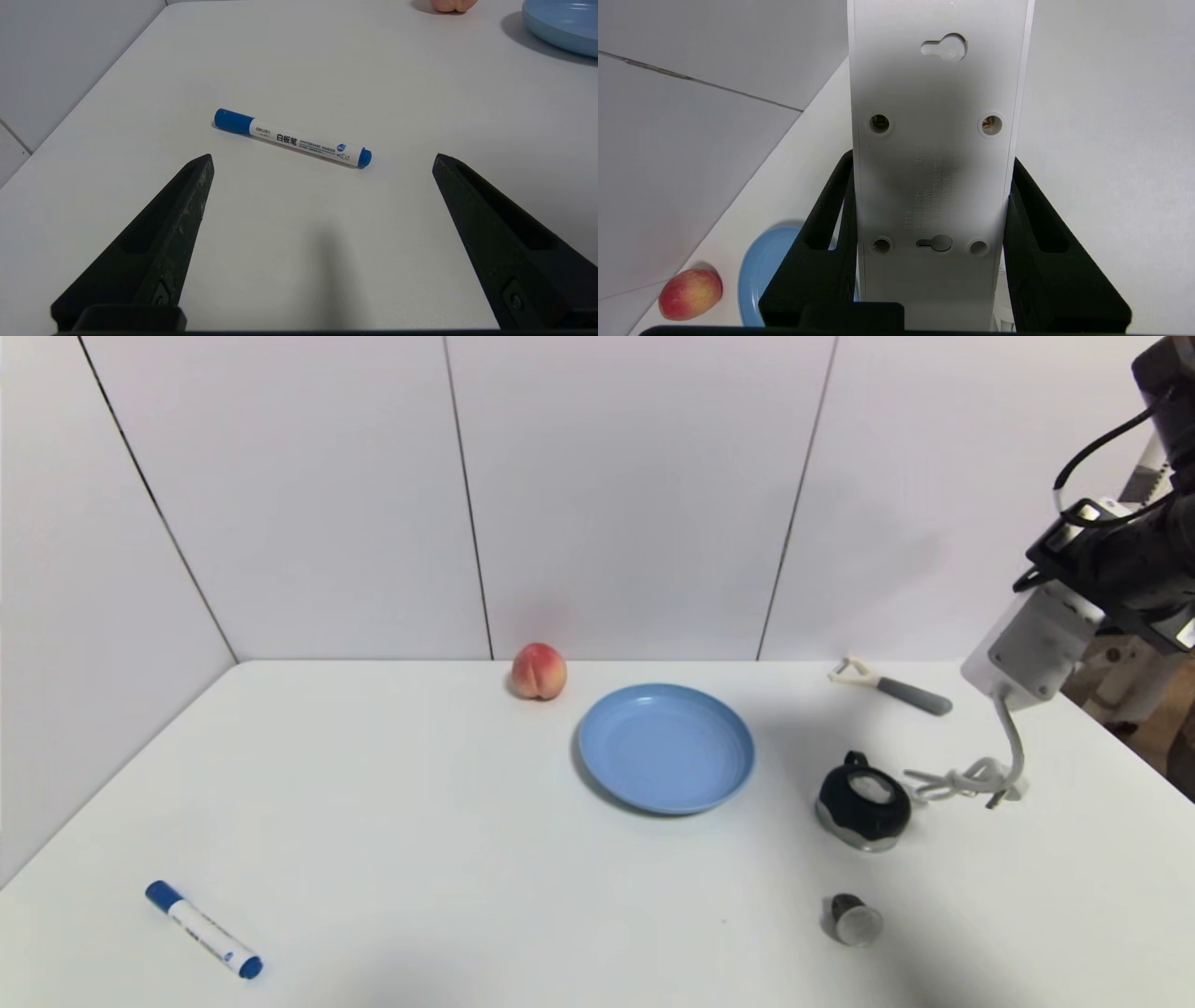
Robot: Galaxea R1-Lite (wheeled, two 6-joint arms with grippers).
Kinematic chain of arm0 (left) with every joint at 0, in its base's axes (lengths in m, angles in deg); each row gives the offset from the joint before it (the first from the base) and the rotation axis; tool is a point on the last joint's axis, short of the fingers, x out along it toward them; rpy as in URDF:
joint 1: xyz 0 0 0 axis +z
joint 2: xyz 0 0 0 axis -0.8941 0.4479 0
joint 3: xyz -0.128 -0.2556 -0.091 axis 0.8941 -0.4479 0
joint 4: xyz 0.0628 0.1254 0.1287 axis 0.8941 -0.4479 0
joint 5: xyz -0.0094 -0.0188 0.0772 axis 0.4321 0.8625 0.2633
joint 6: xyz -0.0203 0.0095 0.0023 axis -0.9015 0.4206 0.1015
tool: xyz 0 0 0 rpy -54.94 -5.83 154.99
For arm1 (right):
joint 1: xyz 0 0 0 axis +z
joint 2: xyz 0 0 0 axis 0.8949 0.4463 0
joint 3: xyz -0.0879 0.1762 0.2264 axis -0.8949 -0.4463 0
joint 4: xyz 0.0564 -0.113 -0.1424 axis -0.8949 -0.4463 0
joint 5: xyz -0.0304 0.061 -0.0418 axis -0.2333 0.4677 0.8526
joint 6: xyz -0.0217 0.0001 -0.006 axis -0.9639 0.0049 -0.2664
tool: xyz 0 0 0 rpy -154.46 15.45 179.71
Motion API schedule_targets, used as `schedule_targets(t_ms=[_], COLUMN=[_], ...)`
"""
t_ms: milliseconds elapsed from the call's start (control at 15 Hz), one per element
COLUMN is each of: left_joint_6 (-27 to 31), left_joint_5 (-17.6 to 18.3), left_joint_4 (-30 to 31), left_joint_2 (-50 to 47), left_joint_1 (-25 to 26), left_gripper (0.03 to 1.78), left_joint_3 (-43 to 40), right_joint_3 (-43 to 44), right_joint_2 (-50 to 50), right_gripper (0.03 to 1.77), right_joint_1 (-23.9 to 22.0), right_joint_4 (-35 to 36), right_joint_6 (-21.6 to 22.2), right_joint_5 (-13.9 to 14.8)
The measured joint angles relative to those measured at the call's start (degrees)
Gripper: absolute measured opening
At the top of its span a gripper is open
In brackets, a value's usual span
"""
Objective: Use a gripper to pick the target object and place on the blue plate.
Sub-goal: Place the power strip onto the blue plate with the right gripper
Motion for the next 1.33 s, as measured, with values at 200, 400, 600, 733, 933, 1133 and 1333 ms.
schedule_targets(t_ms=[200,400,600,733,933,1133,1333], left_joint_6=[0.0,0.0,0.0,0.0,0.0,0.0,0.0], left_joint_5=[0.0,0.0,0.0,0.0,0.0,0.0,0.0], left_joint_4=[0.0,0.0,0.0,0.0,0.0,0.0,0.0], left_joint_2=[0.0,0.0,0.0,0.0,0.0,0.0,0.0], left_joint_1=[0.0,0.0,0.0,0.0,0.0,0.0,0.0], left_gripper=[1.69,1.69,1.69,1.69,1.69,1.69,1.69], left_joint_3=[0.0,0.0,0.0,0.0,0.0,0.0,0.0], right_joint_3=[4.8,10.4,14.3,15.0,15.2,15.3,15.1], right_joint_2=[2.0,4.9,7.8,9.3,11.2,12.9,14.4], right_gripper=[0.85,0.85,0.85,0.85,0.85,0.85,0.85], right_joint_1=[3.4,8.5,13.3,16.0,18.7,20.2,21.3], right_joint_4=[0.0,0.0,0.8,3.4,10.9,18.5,20.2], right_joint_6=[-1.2,-2.6,-3.8,-4.6,-8.0,-11.1,-11.6], right_joint_5=[0.0,0.0,0.3,0.5,0.6,0.5,0.5])
